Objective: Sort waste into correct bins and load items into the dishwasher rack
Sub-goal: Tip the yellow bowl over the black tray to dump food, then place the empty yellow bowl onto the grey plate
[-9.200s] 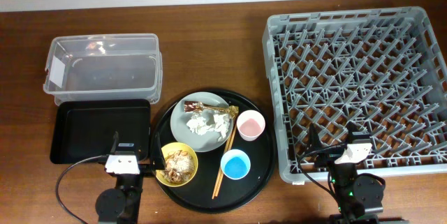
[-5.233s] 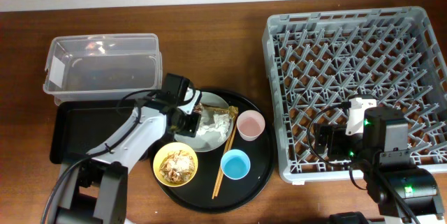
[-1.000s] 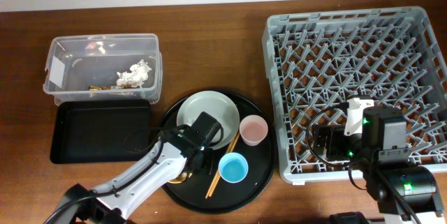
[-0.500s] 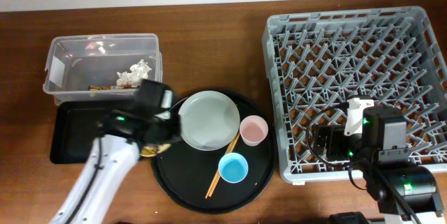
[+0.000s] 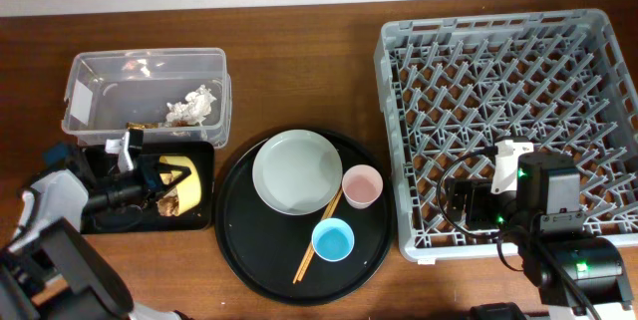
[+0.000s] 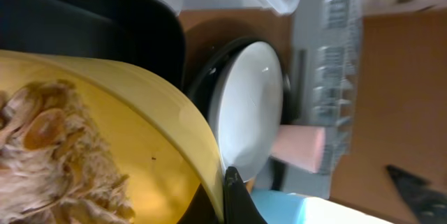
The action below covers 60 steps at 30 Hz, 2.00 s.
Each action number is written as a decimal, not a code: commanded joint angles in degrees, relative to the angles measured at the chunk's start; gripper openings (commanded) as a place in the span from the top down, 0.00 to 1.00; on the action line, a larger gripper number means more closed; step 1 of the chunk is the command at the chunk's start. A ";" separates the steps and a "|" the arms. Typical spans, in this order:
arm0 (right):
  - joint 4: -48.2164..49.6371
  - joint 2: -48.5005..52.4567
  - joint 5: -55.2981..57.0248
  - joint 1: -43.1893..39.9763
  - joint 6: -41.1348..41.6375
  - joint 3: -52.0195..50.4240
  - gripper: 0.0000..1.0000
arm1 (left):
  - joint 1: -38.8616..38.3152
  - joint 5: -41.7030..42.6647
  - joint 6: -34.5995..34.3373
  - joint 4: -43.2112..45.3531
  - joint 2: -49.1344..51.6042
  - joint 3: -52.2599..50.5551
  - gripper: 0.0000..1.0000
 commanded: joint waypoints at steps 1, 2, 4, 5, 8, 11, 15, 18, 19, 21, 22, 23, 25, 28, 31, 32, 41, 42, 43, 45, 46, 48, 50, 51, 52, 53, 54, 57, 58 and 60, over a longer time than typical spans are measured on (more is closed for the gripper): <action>0.02 -0.11 -0.37 -0.15 0.39 0.90 0.01 | 3.45 16.20 2.38 0.04 3.93 0.70 1.00; 0.02 -0.11 -0.37 -0.17 0.39 0.90 0.01 | 4.31 19.43 2.38 0.04 4.15 0.70 1.00; -0.02 -0.11 -0.37 -0.17 0.39 0.90 0.01 | 5.09 26.40 2.36 0.02 4.15 0.70 1.00; -0.13 -0.11 -0.37 -0.15 0.39 0.90 0.01 | 5.09 28.87 2.36 0.04 4.15 0.70 1.00; -0.20 -0.11 -0.37 -0.17 0.39 0.90 0.01 | 5.29 30.75 1.75 0.07 4.15 0.70 1.00; -0.22 -0.11 -0.37 -0.17 0.39 0.90 0.01 | 5.31 30.77 1.73 0.04 4.13 0.72 1.00; -0.26 -0.11 -0.37 -0.17 0.39 0.90 0.01 | 5.35 30.77 1.68 -0.02 4.15 0.70 1.00; -0.24 -0.11 -0.37 -0.17 0.39 0.90 0.01 | 5.35 30.77 0.92 -0.61 4.13 0.70 1.00; -0.24 -0.11 -0.37 -0.17 0.39 0.90 0.02 | 5.35 30.77 0.42 -0.61 4.13 0.70 1.00; -0.26 -0.11 -0.37 -0.17 0.39 0.90 0.01 | 5.35 30.77 0.39 -0.63 4.13 0.70 1.00; -0.24 -0.11 -0.35 -0.17 0.39 0.90 0.01 | 5.35 30.77 -0.42 -0.61 4.13 0.72 1.00; -0.22 -0.11 -0.35 -0.17 0.39 0.90 0.02 | 5.35 30.77 -0.92 -0.63 4.13 0.70 1.00; -0.22 -0.11 -0.37 -0.17 0.37 0.90 0.01 | 5.33 30.75 -3.50 -0.85 4.13 0.70 1.00; -0.20 -0.11 -0.37 -0.17 0.39 0.90 0.01 | 5.33 30.75 -4.35 -0.85 4.13 0.70 1.00; -0.20 -0.11 -0.37 -0.17 0.39 0.90 0.01 | 5.33 29.31 -1.36 3.56 4.13 0.70 1.00; -0.20 -0.11 -0.37 -0.17 0.39 0.90 0.01 | 5.35 24.06 -1.27 6.86 4.15 0.70 1.00; -0.17 -0.11 -0.37 -0.17 0.39 0.90 0.01 | 4.42 30.77 -2.08 5.16 1.81 0.85 1.00; -0.17 -0.11 -0.37 -0.17 0.39 0.90 0.01 | 3.58 30.51 -2.08 4.83 -0.42 0.85 1.00; -0.20 -0.11 -0.37 -0.17 0.39 0.90 0.01 | 2.56 28.46 -2.10 4.76 -2.60 0.85 1.00; -0.20 -0.11 -0.37 -0.17 0.39 0.90 0.01 | -1.29 19.63 -2.16 4.11 -8.59 0.87 1.00; -0.20 -0.11 -0.37 -0.17 0.39 0.90 0.01 | -4.92 13.00 -2.97 4.15 -12.98 0.87 1.00; -0.20 -0.11 -0.37 -0.17 0.39 0.90 0.01 | -11.93 2.01 -4.59 4.50 -19.37 0.87 1.00; -0.17 -0.11 -0.35 -0.17 0.39 0.90 0.01 | -22.49 -12.61 -7.74 6.23 -22.60 0.87 1.00; -0.17 -0.11 -0.35 -0.17 0.39 0.90 0.01 | -24.68 -14.99 -8.04 6.73 -22.60 0.87 1.00; -0.20 -0.11 -0.35 -0.17 0.39 0.90 0.01 | -28.37 -18.93 -8.90 7.58 -22.34 0.85 1.00; -0.20 -0.11 -0.37 -0.17 0.39 0.90 0.01 | -34.21 -24.00 -9.07 9.49 -21.59 0.85 1.00; -0.20 -0.11 -0.37 -0.17 0.39 0.90 0.01 | -37.31 -26.25 -9.09 10.80 -21.05 0.85 1.00; -0.26 -0.11 -0.37 -0.17 0.39 0.90 0.01 | -48.50 -36.98 -10.58 15.80 -16.87 0.85 1.00; -0.33 -0.11 -0.37 -0.17 0.39 0.90 0.02 | -50.82 -37.73 -10.58 17.05 -15.26 0.85 1.00; -0.48 -0.11 -0.37 -0.17 0.39 0.90 0.01 | -54.21 -38.34 -10.58 19.43 -11.67 0.85 0.99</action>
